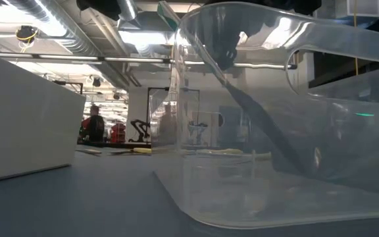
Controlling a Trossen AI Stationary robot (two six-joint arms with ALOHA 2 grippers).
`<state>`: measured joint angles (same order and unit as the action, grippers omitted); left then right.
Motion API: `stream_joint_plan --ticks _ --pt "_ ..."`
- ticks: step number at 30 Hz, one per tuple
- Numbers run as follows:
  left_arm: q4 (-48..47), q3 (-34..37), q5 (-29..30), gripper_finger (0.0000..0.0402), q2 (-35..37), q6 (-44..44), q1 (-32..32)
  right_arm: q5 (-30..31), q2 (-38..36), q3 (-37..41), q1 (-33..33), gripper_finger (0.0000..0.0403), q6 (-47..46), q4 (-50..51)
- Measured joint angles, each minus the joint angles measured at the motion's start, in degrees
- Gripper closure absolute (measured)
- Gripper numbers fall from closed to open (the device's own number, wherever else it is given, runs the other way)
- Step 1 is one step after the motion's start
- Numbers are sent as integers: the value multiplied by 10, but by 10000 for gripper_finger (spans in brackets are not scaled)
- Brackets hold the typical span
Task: Sort silverware by color (type)
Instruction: Put the blue patterned table knife into the transparent bin, then put the yellow table knife into the black transparent bin
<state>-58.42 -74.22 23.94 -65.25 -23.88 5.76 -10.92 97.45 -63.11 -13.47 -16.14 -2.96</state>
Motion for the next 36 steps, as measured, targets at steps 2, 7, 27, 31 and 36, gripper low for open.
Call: stream_joint_plan --ticks 2,7,27,31,36 --pt "0 0 0 292 0 0 0 0 0 0 0 377 0 0" --pt "0 0 0 292 0 0 0 2 0 0 0 329 0 1" --pt "0 0 0 292 0 0 0 -1 0 1 0 291 0 0" --pt "0 0 0 292 0 0 0 -1 0 1 0 291 0 0" --pt "0 0 0 292 0 0 0 -1 -4 1 0 292 0 2"
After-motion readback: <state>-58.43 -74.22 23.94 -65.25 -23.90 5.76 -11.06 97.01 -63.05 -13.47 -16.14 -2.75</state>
